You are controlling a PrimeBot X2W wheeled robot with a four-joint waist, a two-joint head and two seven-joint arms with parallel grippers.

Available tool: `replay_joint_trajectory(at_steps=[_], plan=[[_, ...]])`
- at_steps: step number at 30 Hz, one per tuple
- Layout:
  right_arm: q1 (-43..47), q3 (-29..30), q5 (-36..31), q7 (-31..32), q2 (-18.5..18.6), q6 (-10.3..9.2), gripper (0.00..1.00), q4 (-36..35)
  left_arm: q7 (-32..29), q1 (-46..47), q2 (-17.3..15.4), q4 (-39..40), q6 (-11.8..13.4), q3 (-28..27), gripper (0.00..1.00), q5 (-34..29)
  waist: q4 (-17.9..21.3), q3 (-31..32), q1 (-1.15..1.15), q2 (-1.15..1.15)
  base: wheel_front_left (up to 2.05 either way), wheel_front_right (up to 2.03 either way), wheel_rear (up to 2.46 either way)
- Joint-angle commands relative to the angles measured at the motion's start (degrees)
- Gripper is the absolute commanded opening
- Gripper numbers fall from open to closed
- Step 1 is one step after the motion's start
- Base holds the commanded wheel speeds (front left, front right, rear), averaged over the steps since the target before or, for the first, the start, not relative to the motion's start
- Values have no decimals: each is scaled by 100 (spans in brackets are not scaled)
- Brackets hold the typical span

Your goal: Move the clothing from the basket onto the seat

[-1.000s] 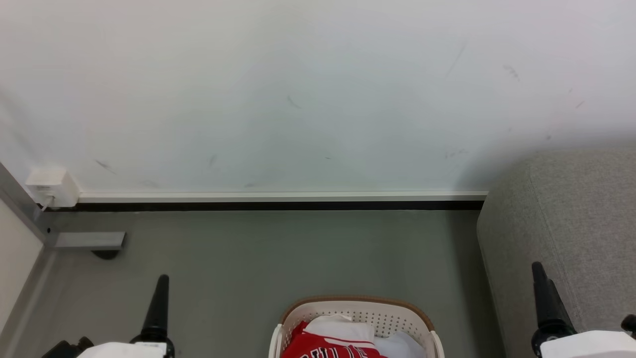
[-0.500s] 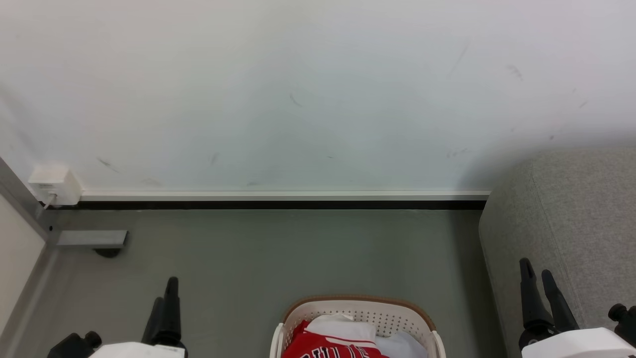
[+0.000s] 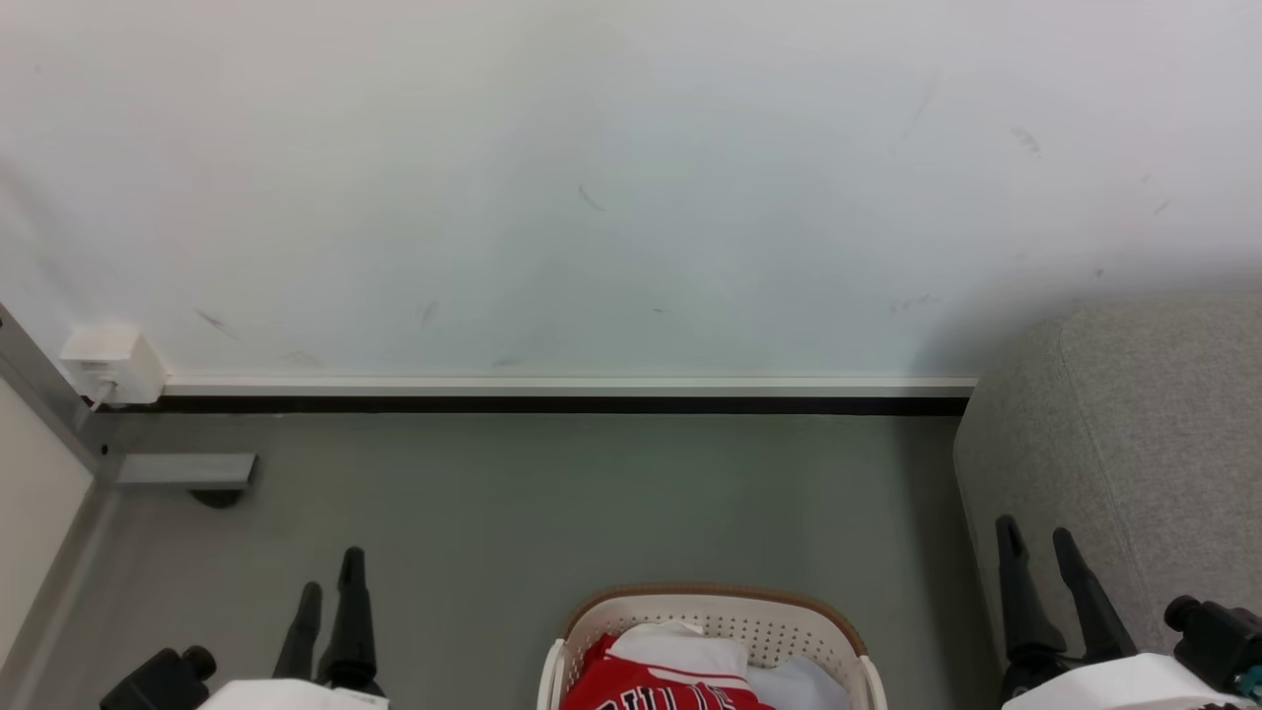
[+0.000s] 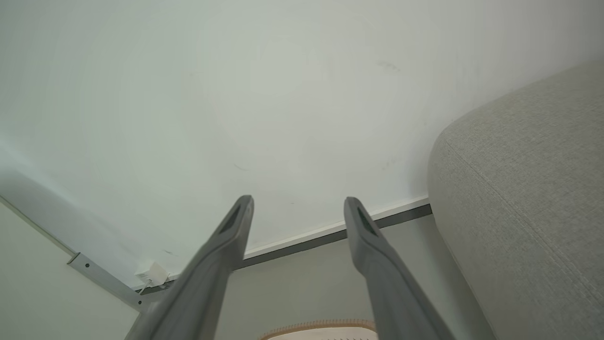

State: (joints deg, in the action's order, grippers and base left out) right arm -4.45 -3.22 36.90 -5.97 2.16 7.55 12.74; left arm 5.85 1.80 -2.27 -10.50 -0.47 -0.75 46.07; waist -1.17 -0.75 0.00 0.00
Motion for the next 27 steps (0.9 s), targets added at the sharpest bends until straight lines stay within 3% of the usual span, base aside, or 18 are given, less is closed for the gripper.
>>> replay_joint_trajectory(at_steps=[1,27], plan=[[-76,-32,-215,-62,64,-5,100,-55,76,0,-53,93,19,18,100,-212,-2,0,0,0,0,0,0],[-55,-289,-1812,-450,79,-8,100,-50,467,-124,-66,247,207,193,100,-1660,-45,-28,0,0,0,0,0]])
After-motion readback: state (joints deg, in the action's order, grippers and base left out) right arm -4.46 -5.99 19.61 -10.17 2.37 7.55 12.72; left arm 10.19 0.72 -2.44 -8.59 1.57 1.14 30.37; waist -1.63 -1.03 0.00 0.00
